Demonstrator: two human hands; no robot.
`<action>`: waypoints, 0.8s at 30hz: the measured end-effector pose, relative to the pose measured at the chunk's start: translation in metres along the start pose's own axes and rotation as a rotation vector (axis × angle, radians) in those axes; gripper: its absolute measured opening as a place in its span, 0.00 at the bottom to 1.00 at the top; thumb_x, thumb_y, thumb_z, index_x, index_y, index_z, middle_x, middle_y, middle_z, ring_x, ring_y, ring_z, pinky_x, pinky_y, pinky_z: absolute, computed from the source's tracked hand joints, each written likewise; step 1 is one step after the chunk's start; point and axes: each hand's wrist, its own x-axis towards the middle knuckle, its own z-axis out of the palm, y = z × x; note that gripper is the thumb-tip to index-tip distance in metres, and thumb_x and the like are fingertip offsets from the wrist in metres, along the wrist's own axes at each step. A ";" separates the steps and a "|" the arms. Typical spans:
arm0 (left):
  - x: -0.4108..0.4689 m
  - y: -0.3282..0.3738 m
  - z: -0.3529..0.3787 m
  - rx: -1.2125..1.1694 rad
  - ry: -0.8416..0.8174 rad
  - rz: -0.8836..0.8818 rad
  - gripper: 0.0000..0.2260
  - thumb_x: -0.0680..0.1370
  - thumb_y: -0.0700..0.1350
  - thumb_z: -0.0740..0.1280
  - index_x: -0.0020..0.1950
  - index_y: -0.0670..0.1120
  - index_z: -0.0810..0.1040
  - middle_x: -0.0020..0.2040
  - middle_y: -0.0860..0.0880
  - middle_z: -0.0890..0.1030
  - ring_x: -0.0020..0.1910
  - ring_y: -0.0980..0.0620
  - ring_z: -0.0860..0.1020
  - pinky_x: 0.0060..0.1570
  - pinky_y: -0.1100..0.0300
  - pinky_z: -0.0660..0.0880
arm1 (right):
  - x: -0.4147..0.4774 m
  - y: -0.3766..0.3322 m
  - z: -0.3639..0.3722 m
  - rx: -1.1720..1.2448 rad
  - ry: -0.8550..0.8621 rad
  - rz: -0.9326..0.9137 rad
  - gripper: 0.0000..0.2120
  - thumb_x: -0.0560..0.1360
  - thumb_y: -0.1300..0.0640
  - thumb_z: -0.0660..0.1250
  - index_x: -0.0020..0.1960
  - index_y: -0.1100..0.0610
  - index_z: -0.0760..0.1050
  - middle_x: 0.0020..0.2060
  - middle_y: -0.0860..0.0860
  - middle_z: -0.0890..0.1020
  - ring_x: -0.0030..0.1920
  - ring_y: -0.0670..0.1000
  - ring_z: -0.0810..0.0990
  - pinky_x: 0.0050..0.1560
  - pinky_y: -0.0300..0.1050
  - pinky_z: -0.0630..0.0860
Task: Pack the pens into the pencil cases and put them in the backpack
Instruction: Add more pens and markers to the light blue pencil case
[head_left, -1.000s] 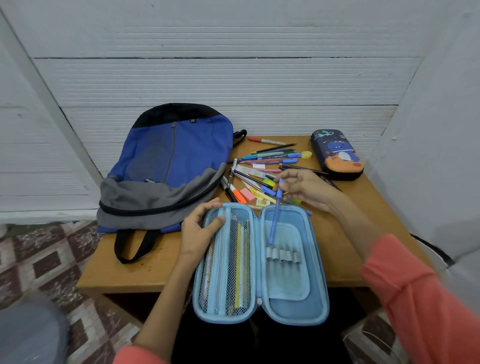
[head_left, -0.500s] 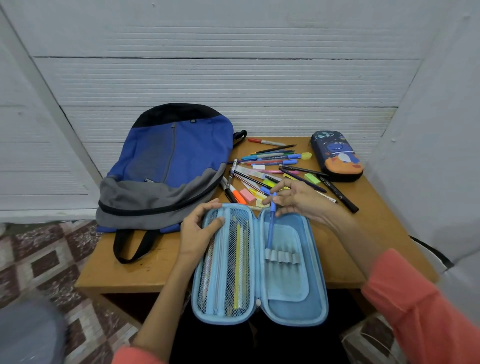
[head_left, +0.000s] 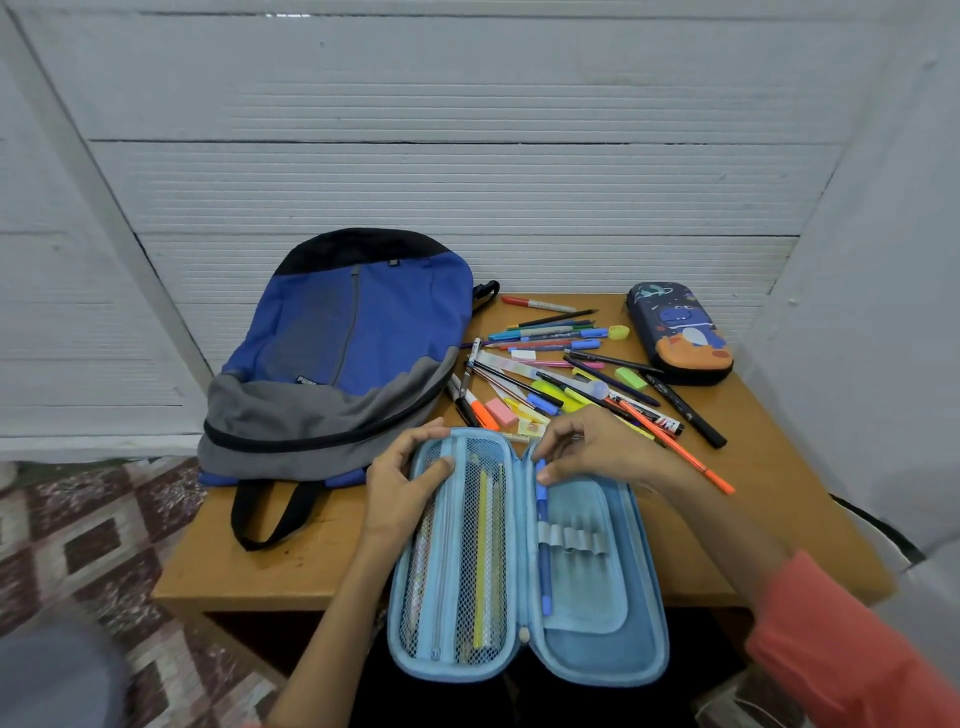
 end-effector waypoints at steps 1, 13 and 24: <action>0.000 0.000 0.000 -0.004 0.000 -0.001 0.13 0.67 0.46 0.73 0.51 0.50 0.82 0.61 0.51 0.81 0.63 0.56 0.77 0.63 0.56 0.73 | -0.001 0.000 0.002 -0.009 -0.015 -0.006 0.09 0.65 0.62 0.79 0.44 0.60 0.83 0.38 0.53 0.84 0.38 0.47 0.82 0.44 0.41 0.79; -0.001 0.000 0.000 -0.010 0.008 -0.001 0.11 0.69 0.40 0.72 0.50 0.48 0.82 0.61 0.51 0.81 0.62 0.56 0.78 0.62 0.55 0.74 | 0.007 0.001 -0.014 -0.054 0.299 -0.031 0.03 0.72 0.62 0.73 0.41 0.55 0.82 0.34 0.48 0.83 0.35 0.40 0.79 0.39 0.34 0.75; -0.001 0.001 0.000 -0.007 0.009 -0.009 0.12 0.70 0.38 0.73 0.48 0.54 0.83 0.61 0.52 0.81 0.63 0.56 0.77 0.64 0.54 0.73 | 0.046 0.020 -0.016 -0.588 0.424 0.084 0.12 0.71 0.59 0.74 0.54 0.56 0.81 0.41 0.50 0.82 0.40 0.49 0.79 0.42 0.43 0.76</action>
